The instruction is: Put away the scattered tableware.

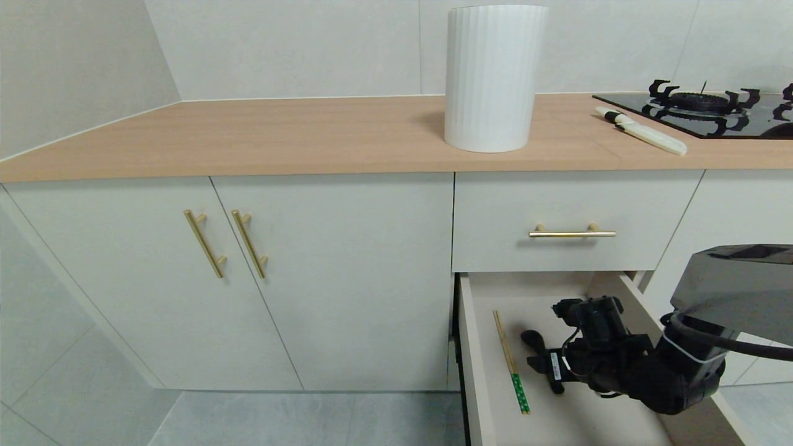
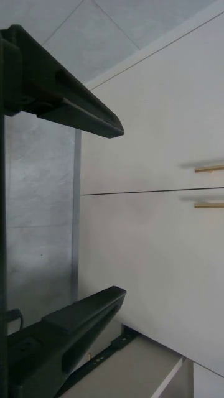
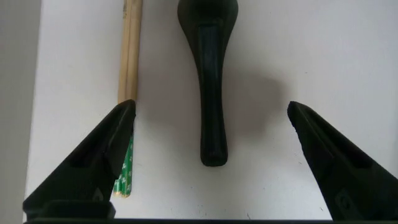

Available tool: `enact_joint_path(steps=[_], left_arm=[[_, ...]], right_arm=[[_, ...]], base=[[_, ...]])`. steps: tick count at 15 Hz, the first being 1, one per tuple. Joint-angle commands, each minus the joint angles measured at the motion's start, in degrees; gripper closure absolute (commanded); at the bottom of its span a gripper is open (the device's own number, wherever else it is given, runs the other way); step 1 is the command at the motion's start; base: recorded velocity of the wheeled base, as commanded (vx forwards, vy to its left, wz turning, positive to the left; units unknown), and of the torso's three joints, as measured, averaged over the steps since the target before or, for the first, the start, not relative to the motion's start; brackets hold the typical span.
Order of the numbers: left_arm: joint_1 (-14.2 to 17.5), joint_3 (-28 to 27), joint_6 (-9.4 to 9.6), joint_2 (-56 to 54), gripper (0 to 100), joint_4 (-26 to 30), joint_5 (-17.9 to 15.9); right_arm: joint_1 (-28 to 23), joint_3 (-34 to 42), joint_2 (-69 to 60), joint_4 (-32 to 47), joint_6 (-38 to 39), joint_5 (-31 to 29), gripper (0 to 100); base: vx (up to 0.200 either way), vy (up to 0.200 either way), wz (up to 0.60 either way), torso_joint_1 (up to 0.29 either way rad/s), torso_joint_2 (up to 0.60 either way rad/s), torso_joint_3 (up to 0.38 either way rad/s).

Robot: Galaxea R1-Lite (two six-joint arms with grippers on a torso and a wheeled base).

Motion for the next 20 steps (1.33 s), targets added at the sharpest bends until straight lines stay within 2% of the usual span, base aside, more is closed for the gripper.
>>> enact_joint_path(steps=[1, 3, 8, 14, 16, 20], left_arm=[[0.0, 0.0, 0.00, 0.0, 0, 0.0, 0.0], [0.0, 0.0, 0.00, 0.0, 0, 0.0, 0.0], [0.0, 0.0, 0.00, 0.0, 0, 0.0, 0.0], [0.0, 0.0, 0.00, 0.0, 0, 0.0, 0.0], [0.0, 0.0, 0.00, 0.0, 0, 0.0, 0.0], [0.0, 0.0, 0.00, 0.0, 0, 0.0, 0.0]], right_arm=[[0.0, 2.7, -6.7, 1.2, 0.0, 0.1, 0], [0.0, 3.3, -11.3, 4.3, 0.0, 0.2, 0], [1.0, 3.2, -27.9, 21.1, 0.1, 0.6, 0], [5.9, 1.3, -40.1, 36.4, 0.1, 0.6, 0], [6.3, 0.4, -41.1, 39.4, 0.1, 0.6, 0], [6.3, 0.0, -41.5, 40.2, 0.2, 0.5, 0]], base=[[0.000, 0.000, 0.00, 0.000, 0.00, 0.000], [0.000, 0.000, 0.00, 0.000, 0.00, 0.000], [0.000, 0.000, 0.00, 0.000, 0.00, 0.000], [0.000, 0.000, 0.00, 0.000, 0.00, 0.000], [0.000, 0.000, 0.00, 0.000, 0.00, 0.000], [0.000, 0.000, 0.00, 0.000, 0.00, 0.000]])
